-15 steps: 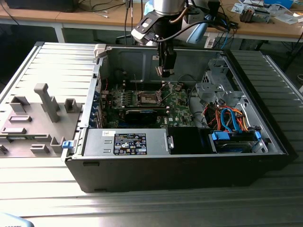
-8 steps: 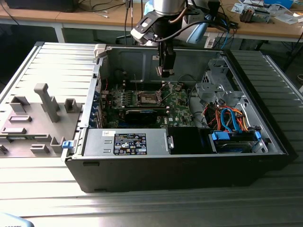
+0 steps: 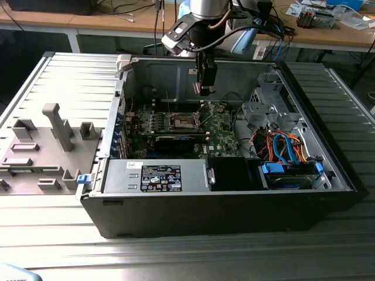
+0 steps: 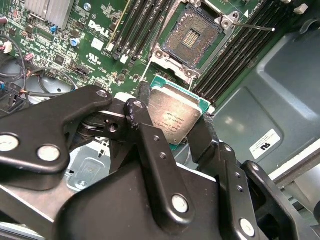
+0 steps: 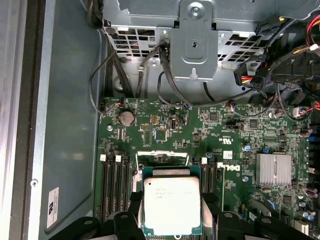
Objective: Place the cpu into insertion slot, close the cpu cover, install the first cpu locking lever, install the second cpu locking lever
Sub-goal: 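Place the cpu into insertion slot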
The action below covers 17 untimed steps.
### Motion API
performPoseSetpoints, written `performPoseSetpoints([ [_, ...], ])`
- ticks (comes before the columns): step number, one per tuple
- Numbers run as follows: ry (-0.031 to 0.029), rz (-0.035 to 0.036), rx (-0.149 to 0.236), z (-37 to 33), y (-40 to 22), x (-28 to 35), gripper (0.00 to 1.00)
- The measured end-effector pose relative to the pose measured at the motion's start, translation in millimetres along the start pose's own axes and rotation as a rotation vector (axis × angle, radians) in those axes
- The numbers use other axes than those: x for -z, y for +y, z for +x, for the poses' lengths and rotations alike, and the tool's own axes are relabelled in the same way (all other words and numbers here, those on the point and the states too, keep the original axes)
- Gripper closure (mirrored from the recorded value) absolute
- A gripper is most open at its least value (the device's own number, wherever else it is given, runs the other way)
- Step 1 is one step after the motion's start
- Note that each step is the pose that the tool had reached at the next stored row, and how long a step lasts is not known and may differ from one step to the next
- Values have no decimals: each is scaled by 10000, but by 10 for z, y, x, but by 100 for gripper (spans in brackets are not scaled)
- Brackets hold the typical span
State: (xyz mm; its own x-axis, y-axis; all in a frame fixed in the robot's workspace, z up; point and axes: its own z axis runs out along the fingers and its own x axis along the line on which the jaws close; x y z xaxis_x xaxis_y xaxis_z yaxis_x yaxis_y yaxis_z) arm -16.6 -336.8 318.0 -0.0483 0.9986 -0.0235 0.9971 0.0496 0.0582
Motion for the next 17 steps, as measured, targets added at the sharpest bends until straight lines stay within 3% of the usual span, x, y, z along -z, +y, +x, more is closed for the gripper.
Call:
performPoseSetpoints([
  [11, 15, 0, -23, 0, 0, -2, 45],
  [17, -8, 7, -321, 0, -1, -5, 45],
])
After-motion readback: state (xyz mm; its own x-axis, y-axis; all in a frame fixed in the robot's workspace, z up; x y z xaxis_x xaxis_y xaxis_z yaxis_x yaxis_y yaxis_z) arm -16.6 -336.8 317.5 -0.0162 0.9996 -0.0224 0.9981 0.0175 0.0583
